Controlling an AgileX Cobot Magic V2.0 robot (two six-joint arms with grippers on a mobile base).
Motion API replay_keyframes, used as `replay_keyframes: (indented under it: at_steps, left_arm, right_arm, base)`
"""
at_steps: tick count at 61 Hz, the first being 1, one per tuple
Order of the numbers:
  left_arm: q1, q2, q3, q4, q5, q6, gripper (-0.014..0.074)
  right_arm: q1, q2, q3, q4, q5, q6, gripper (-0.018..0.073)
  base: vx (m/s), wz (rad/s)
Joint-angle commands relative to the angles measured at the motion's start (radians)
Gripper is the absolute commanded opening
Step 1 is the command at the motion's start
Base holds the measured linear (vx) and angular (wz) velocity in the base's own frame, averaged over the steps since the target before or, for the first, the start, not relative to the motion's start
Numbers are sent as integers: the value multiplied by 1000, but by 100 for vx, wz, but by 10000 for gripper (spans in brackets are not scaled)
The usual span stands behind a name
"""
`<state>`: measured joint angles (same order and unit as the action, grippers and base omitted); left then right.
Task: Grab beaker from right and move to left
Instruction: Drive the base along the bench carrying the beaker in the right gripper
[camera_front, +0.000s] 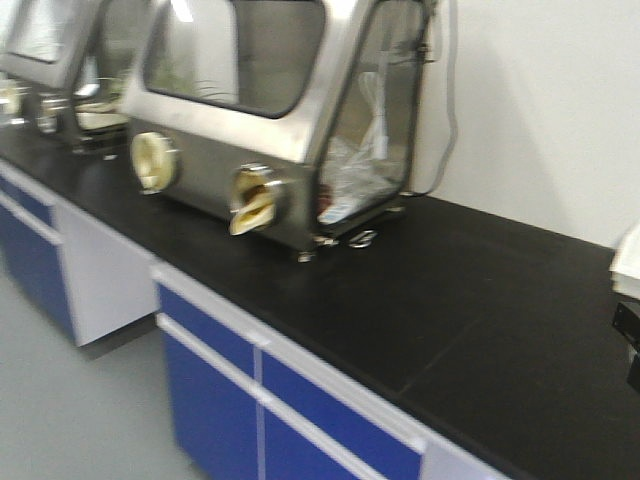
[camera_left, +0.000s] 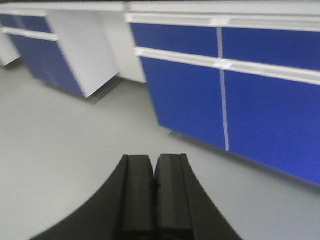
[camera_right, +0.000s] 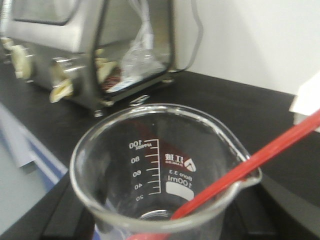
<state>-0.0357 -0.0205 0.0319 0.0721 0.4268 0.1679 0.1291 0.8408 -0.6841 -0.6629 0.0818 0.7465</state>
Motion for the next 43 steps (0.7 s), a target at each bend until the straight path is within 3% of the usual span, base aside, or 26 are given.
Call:
replay_keyframes:
  at_steps: [1,43]
  left_arm:
    - [-7,-6,19,1,-76,-1,-6]
    - [-7,-6,19,1,-76,-1,-6]
  right_arm:
    - [-5,-7,-33,-10,-70,-2,-3]
    - [-5,-7,-33,-10,-70,-2,-3]
  base:
    - [36,-72]
    - [23,-64]
